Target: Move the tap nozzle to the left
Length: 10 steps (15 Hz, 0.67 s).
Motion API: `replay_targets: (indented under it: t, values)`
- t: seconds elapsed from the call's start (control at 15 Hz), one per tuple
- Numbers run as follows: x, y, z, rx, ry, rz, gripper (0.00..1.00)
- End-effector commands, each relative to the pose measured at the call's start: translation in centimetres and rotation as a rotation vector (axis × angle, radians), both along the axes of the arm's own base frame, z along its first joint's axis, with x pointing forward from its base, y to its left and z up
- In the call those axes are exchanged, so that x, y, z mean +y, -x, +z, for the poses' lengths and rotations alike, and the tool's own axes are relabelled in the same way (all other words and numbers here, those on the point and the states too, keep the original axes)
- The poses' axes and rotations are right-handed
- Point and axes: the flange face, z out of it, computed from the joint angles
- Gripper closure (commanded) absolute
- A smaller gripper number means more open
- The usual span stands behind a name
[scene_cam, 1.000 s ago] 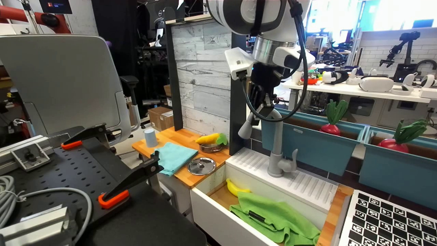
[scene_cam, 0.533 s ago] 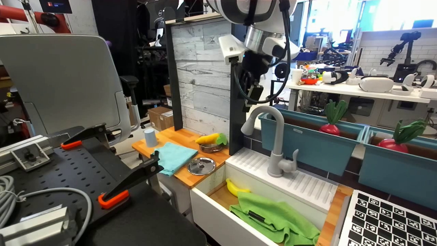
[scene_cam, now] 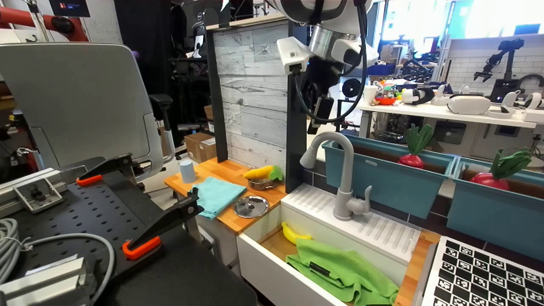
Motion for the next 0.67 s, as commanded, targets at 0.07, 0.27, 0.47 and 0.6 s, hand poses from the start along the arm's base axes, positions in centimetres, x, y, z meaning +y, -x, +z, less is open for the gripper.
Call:
replay_targets:
  t: [0.07,0.27,0.47,0.6]
  values:
    - [0.6,2.5,1.3,0.001,0.007,0.011,0.00]
    - [-0.5,5.2,2.7,-0.006,0.030,0.004,0.00]
    - [-1.7,8.7,5.1,-0.018,0.063,0.015,0.00]
    - [-2.3,11.7,7.4,-0.041,0.080,0.058,0.00]
